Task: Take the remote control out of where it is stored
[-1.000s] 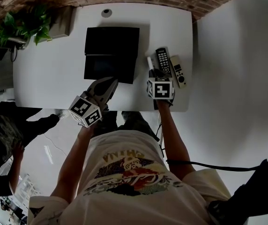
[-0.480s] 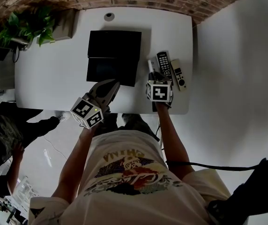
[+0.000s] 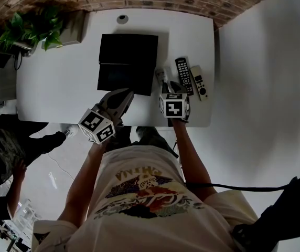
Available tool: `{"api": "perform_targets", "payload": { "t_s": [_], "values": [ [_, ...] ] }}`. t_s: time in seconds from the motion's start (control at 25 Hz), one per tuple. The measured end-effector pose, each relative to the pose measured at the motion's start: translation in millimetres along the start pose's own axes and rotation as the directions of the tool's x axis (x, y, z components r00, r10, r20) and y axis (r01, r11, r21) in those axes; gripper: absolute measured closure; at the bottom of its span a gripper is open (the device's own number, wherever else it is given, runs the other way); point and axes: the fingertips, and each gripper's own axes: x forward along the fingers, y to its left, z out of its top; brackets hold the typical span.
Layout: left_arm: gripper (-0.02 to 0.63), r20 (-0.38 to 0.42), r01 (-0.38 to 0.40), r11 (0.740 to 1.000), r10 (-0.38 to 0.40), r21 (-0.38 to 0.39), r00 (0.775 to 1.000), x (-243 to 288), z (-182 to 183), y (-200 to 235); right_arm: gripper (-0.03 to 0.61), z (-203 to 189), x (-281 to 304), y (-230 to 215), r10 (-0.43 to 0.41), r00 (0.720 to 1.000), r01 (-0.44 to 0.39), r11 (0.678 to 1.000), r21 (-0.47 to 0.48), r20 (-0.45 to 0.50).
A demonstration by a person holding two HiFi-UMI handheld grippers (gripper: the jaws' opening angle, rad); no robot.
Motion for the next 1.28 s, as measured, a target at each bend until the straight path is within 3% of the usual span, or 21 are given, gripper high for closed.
{"api": "perform_targets", "payload": {
  "t_s": [0.32, 0.52, 0.72, 0.88, 1.28],
  "values": [
    [0.611, 0.007, 0.002, 1.000, -0.002, 0.019, 1.000, -6, -3, -10, 0.503, -3, -7, 3, 0.006, 1.000, -0.005, 1.000, -0.026, 0.016],
    [0.611, 0.010, 0.004, 1.000, -0.004, 0.023, 1.000, -13, -2, -20, 0.509, -9, -17, 7, 0.066, 0.997, -0.064, 0.996, -0.067, 0.026],
    [0.611, 0.028, -0.004, 1.000, 0.003, 0.029, 1.000, -20, 0, -27, 0.563, -12, -31, 9, 0.100, 0.994, -0.096, 0.993, -0.065, 0.047],
    [0.611, 0.041, -0.010, 0.999, 0.008, 0.039, 0.999, -27, 1, -34, 0.571, -11, -45, 15, 0.149, 0.986, -0.145, 0.988, -0.054, 0.081],
    [0.611, 0.081, 0.079, 0.997, -0.080, 0.007, 0.994, -47, -5, -67, 0.571, -17, -100, 44, 0.188, 0.966, -0.192, 0.981, 0.002, 0.176]
  ]
}}
